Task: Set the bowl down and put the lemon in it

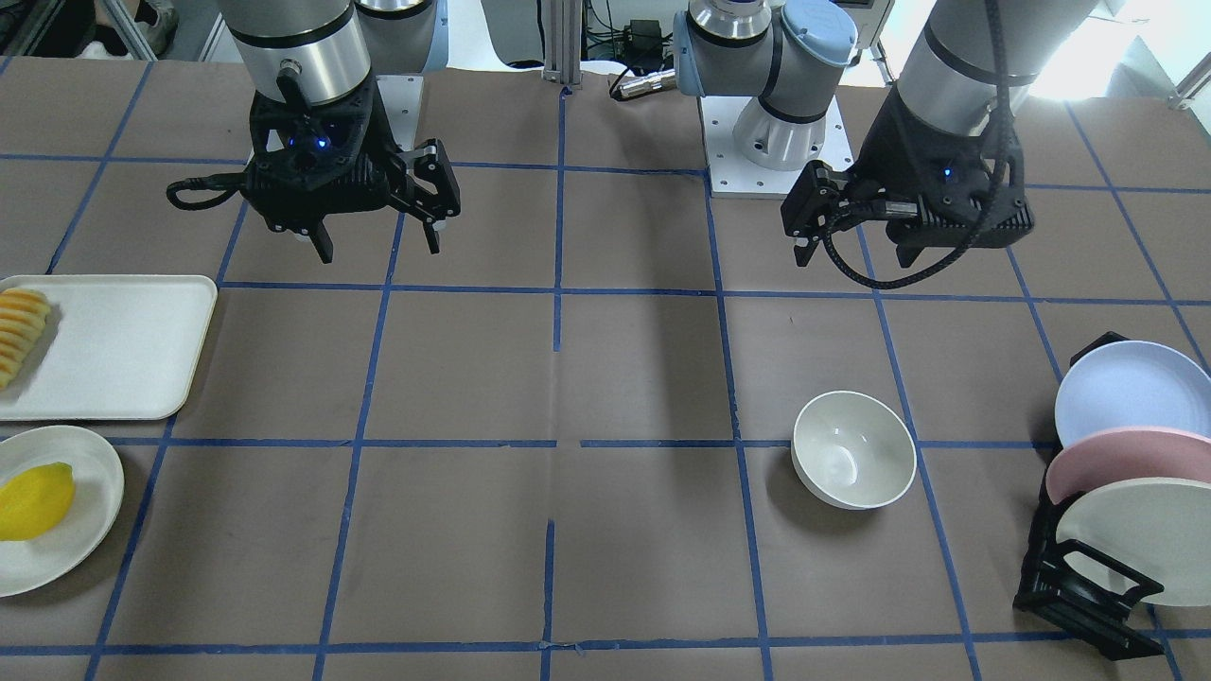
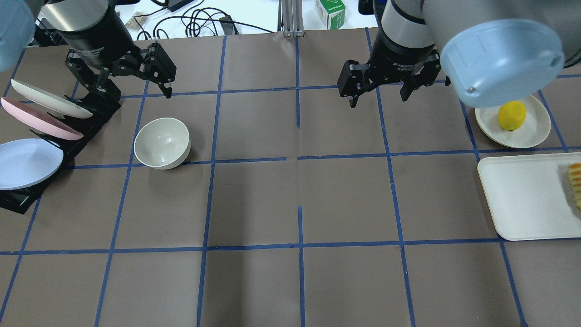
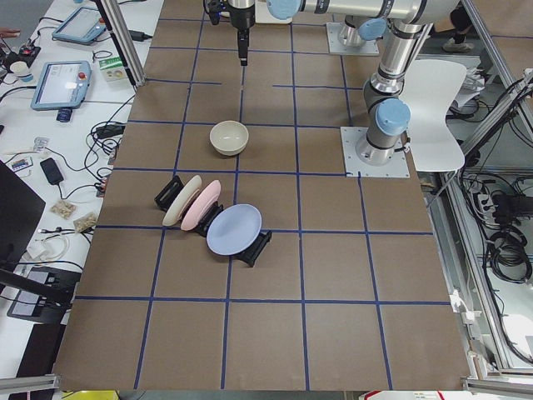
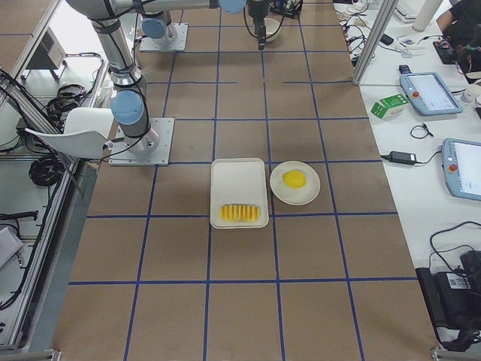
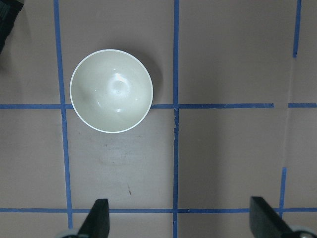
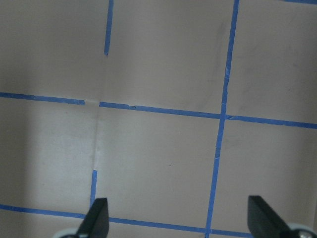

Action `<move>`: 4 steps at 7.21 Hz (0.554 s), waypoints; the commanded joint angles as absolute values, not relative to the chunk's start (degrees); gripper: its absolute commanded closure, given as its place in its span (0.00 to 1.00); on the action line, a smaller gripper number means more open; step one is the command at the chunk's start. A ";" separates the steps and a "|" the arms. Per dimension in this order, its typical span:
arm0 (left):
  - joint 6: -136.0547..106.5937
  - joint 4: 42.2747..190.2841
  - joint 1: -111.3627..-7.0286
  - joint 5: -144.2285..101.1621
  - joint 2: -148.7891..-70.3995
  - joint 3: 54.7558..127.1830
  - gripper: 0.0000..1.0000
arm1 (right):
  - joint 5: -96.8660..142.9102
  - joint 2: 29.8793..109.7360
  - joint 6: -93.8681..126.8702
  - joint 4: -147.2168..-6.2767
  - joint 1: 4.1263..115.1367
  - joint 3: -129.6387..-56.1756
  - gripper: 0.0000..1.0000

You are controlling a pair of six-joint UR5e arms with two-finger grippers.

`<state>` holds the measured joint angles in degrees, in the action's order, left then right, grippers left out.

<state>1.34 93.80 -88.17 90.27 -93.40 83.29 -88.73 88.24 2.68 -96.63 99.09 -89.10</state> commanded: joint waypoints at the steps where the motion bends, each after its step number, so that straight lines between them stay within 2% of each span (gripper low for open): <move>1: 1.32 93.78 -88.33 90.70 -93.34 83.32 0.00 | -88.51 87.81 2.03 -96.86 96.70 -87.99 0.00; 4: 0.97 93.87 -87.98 90.97 -93.08 83.41 0.00 | -88.16 87.36 1.67 -94.22 94.04 -87.88 0.00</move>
